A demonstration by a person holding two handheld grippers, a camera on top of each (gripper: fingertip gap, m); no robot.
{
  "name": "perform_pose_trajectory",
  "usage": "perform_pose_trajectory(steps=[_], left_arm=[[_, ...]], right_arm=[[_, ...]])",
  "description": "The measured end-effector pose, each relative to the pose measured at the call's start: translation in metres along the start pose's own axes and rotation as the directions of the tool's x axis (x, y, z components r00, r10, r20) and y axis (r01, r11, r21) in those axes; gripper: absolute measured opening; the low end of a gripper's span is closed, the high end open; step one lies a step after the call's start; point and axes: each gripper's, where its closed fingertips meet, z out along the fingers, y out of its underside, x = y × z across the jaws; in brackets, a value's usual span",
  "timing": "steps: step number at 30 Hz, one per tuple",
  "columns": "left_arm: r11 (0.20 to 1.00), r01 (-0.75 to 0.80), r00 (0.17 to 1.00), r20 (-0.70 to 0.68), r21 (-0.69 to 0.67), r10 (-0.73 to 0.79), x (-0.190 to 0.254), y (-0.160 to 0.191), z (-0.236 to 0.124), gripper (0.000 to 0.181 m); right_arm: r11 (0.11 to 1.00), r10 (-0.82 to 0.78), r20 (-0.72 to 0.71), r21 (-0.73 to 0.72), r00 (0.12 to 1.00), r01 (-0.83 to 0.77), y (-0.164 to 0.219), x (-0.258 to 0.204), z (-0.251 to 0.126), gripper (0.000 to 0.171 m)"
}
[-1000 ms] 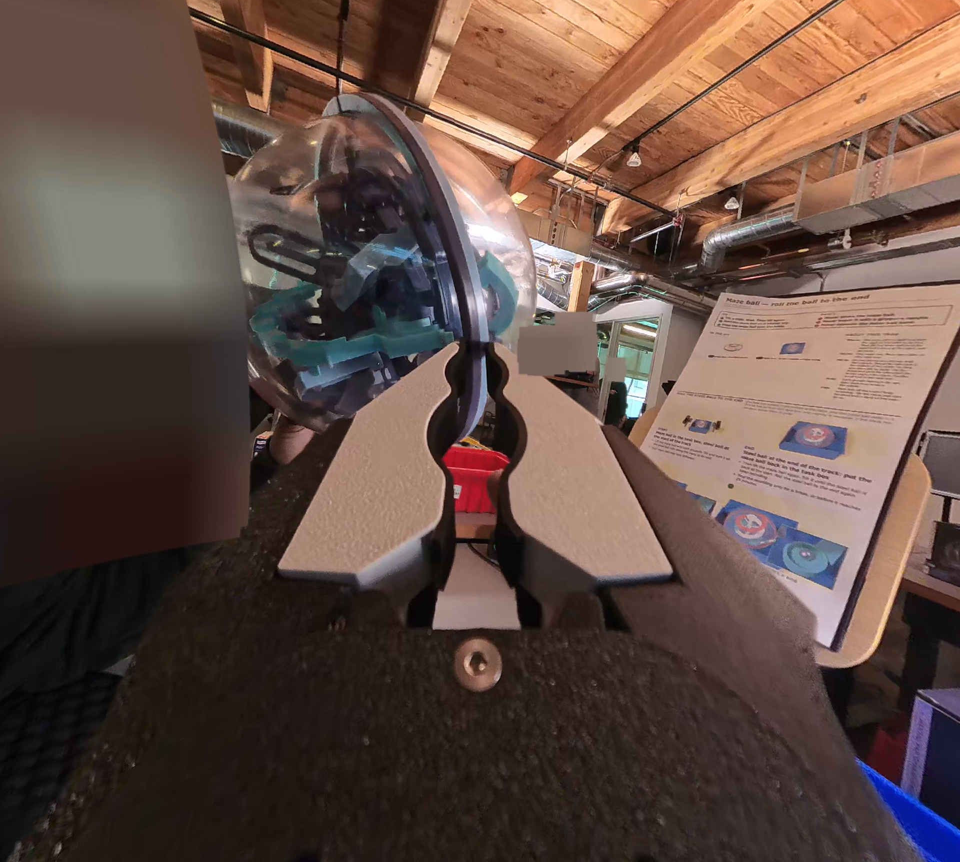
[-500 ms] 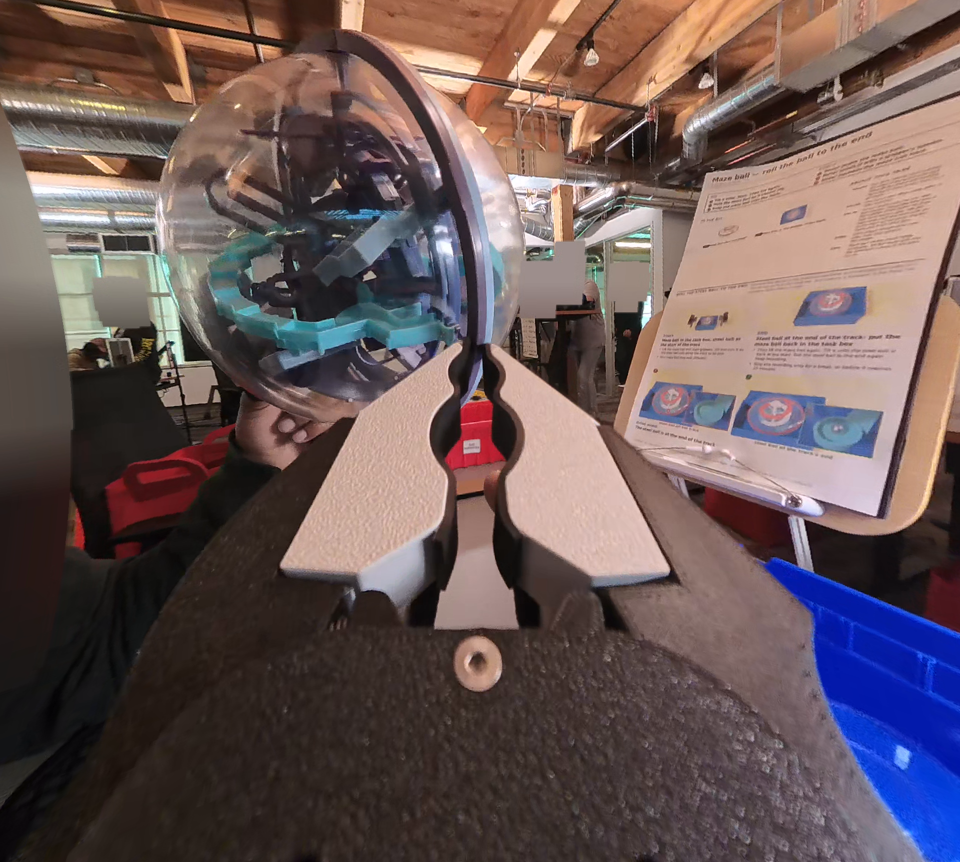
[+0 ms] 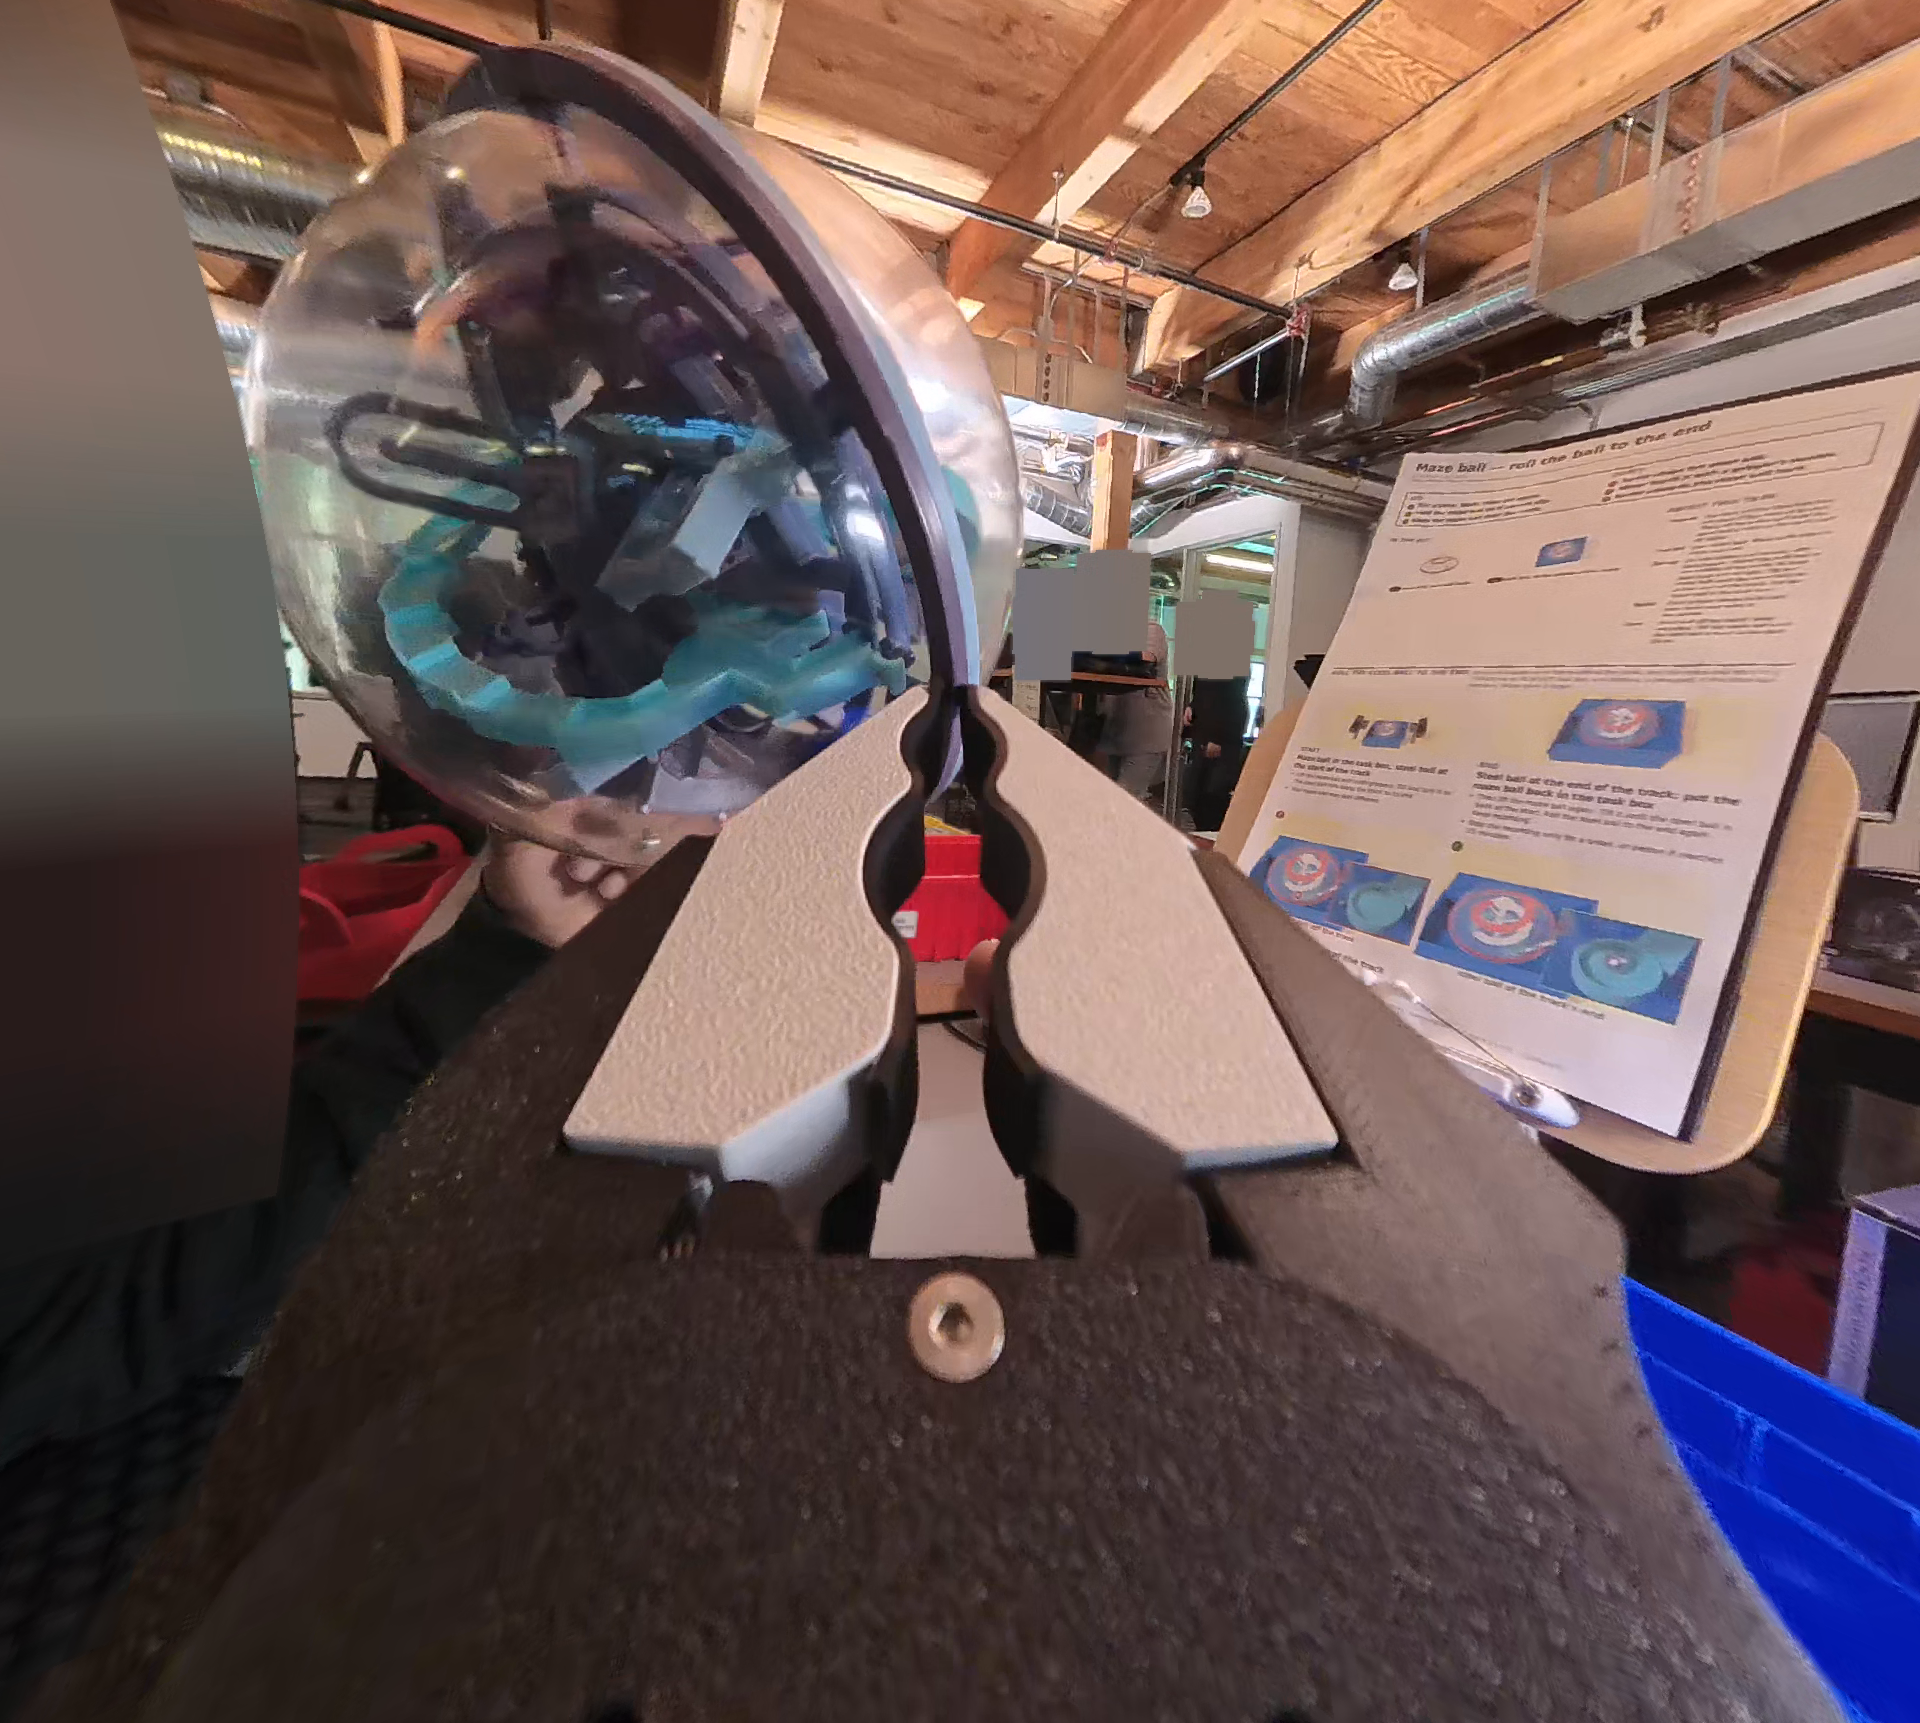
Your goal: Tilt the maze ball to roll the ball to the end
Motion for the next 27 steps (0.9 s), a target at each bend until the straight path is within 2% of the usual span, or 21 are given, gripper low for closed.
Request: perform_pose_trajectory(steps=[1,11,27], left_arm=[[1.0,0.005,1.0,0.005,-0.002,-0.005,-0.001,0.001,0.0,0.007],[0.992,0.122,0.99,0.069,-0.03,-0.12,-0.014,0.004,0.001,0.008],[0.934,0.356,0.922,0.173,-0.033,-0.345,-0.04,0.021,-0.004,0.008]], right_arm=[[1.0,0.003,0.0,0.002,1.0,-0.003,-0.001,0.0,0.0,0.0],[0.999,0.042,-0.027,-0.026,0.999,-0.043,0.003,0.006,0.001,0.0],[0.983,0.15,-0.088,-0.09,0.985,-0.158,0.019,0.018,0.003,0.0]])
